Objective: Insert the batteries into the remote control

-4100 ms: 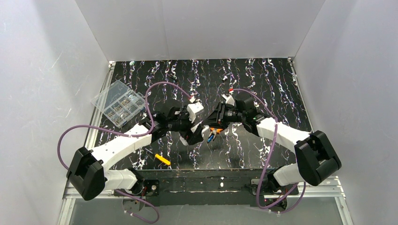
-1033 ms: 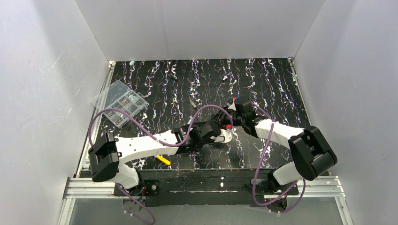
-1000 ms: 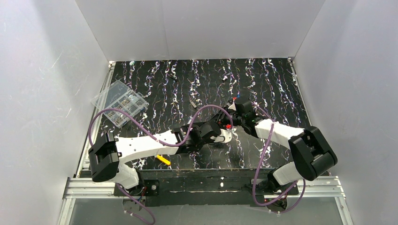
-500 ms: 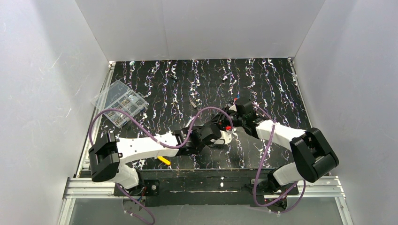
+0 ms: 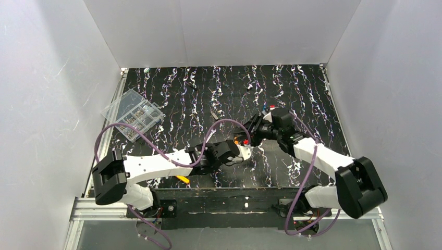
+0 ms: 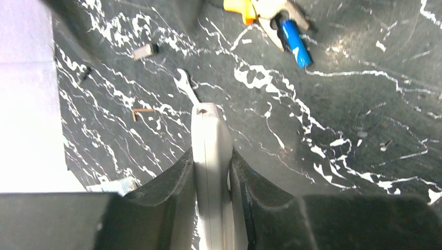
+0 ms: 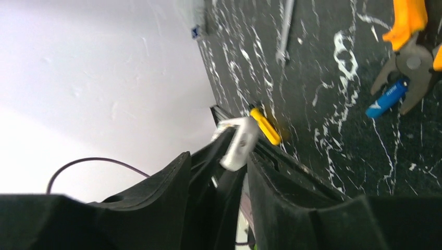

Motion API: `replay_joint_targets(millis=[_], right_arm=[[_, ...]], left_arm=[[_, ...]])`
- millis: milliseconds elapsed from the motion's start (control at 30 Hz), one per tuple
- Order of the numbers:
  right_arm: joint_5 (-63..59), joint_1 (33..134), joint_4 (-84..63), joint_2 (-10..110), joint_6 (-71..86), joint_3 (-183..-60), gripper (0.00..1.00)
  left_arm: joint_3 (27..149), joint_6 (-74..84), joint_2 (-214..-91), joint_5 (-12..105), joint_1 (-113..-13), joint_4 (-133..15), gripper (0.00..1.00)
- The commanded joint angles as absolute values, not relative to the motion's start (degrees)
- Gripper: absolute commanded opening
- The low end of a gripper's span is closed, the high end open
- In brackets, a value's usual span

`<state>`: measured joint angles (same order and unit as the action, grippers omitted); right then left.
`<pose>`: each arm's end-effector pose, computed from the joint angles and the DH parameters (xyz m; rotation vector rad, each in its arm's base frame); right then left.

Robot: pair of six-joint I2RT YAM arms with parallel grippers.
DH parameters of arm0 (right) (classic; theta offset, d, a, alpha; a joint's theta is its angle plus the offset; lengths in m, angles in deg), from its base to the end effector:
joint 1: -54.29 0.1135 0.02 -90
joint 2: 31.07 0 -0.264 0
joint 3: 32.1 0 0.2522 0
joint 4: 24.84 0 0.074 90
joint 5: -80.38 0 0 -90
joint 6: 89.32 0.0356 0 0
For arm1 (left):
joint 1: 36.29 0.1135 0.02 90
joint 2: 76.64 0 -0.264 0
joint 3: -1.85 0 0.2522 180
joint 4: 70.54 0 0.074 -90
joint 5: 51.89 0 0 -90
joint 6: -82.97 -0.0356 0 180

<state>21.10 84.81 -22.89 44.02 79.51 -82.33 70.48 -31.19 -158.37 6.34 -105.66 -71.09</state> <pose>0.2270 0.1549 0.2154 0.6163 2.3722 1.5966 0.1336 -0.3017 0.2949 0.9804 1.4583 -0.0780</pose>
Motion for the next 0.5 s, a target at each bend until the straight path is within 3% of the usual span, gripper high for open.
replay_joint_targets(millis=[0, 233, 467], right_arm=[[18.05, 81.63, -23.01, 37.87, 77.01, -81.91, 0.53], [15.24, 76.77, -20.13, 31.71, 72.31, -80.11, 0.53], [5.33, 75.65, -17.58, 20.59, 61.21, -77.32, 0.52]], left_arm=[[68.18, -26.43, -154.67, 4.76, -105.29, -66.51, 0.00], [65.45, -20.07, -149.60, 4.54, -104.89, -71.25, 0.00], [66.22, -6.23, -141.20, 16.04, -98.55, -72.42, 0.00]])
